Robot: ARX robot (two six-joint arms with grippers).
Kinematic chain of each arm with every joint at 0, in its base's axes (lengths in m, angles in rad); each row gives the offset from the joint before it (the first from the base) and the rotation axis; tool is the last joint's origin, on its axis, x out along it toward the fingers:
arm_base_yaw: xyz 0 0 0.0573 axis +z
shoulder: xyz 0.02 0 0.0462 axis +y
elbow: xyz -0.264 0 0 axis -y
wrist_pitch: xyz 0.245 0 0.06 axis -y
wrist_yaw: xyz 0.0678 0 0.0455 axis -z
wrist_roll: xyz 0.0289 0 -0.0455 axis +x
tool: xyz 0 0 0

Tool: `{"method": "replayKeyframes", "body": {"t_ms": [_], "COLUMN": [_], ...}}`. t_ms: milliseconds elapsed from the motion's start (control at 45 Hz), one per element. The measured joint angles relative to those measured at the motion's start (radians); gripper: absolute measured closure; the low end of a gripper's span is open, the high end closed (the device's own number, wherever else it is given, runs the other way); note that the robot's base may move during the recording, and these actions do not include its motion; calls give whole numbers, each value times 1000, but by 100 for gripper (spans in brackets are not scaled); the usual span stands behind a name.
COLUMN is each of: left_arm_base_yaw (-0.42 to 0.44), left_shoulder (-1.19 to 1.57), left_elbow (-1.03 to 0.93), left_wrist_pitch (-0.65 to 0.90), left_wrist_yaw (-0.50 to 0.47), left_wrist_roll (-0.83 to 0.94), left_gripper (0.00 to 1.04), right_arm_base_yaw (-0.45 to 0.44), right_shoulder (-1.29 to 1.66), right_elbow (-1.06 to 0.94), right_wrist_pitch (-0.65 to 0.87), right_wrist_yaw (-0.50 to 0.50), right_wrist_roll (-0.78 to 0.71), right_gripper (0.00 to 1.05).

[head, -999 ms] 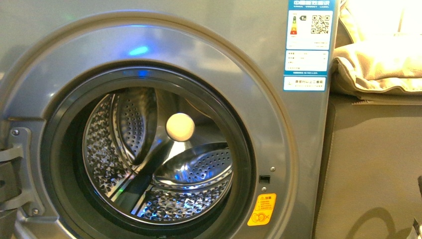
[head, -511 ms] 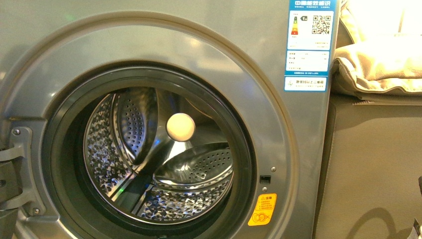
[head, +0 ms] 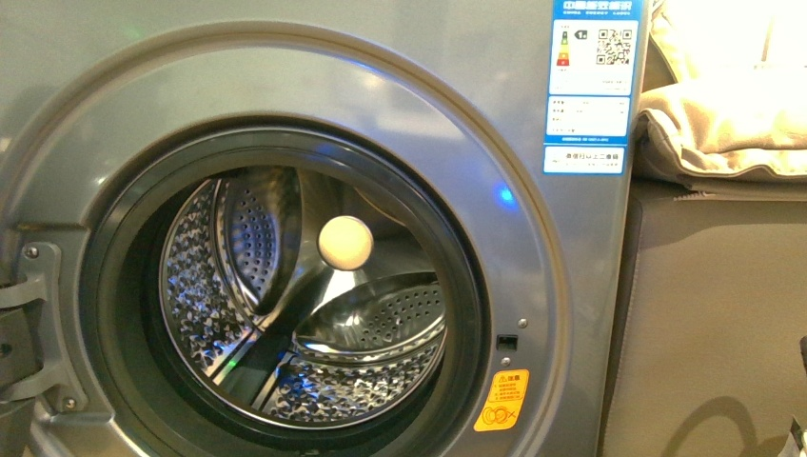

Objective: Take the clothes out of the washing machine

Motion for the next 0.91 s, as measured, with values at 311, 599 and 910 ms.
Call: {"method": "replayKeyframes", "body": {"t_ms": [311, 599, 910], "left_arm_base_yaw": [0, 1, 1], "left_shoulder": [-37, -80, -80], "left_elbow": [-45, -87, -87], "left_wrist_pitch": [7, 14, 14], "left_wrist_yaw": [0, -1, -1], "left_wrist_roll": [0, 0, 0], "left_gripper": [101, 101, 101], "right_arm_base_yaw": [0, 0, 0], "right_shoulder": [0, 0, 0], "right_elbow": [0, 0, 0], "right_wrist_pitch": [0, 0, 0], "right_wrist_yaw": [0, 0, 0], "right_wrist_roll": [0, 0, 0], "right_gripper": [102, 102, 102]}}
